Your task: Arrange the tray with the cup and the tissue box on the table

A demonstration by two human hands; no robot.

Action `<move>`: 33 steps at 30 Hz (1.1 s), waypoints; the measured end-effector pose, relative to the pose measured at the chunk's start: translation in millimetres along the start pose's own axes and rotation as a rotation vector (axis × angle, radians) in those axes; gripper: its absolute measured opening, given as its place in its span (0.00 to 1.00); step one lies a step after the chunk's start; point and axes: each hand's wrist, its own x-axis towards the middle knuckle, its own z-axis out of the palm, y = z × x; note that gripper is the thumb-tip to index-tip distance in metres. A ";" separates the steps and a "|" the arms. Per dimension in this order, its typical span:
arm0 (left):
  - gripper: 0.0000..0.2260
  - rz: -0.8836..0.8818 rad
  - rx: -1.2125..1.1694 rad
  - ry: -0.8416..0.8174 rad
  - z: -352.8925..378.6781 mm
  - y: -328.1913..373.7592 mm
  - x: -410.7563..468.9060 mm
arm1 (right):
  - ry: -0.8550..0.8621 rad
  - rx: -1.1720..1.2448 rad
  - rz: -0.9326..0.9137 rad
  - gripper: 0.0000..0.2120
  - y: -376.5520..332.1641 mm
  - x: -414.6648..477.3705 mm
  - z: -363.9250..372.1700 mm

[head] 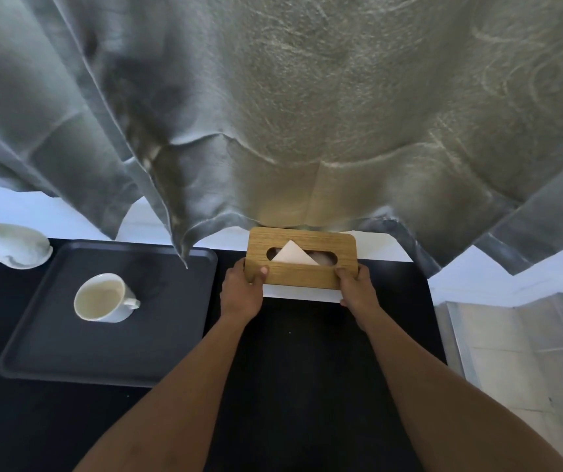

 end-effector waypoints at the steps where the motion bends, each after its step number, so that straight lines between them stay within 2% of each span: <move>1: 0.21 0.001 0.003 0.002 0.9 -0.7 0.0 | -0.002 0.002 -0.001 0.28 0.4 0.2 0.4; 14: 0.28 -0.062 0.042 -0.004 2.7 -5.3 -10.5 | 0.047 0.021 -0.011 0.31 4.2 -2.1 -3.2; 27: 0.22 0.090 0.042 -0.035 -19.8 -0.4 -32.5 | 0.110 -0.053 -0.101 0.34 3.5 -42.8 -2.0; 33: 0.21 0.171 0.064 -0.049 -43.6 -5.9 -56.4 | 0.200 -0.056 -0.181 0.33 12.3 -70.5 4.7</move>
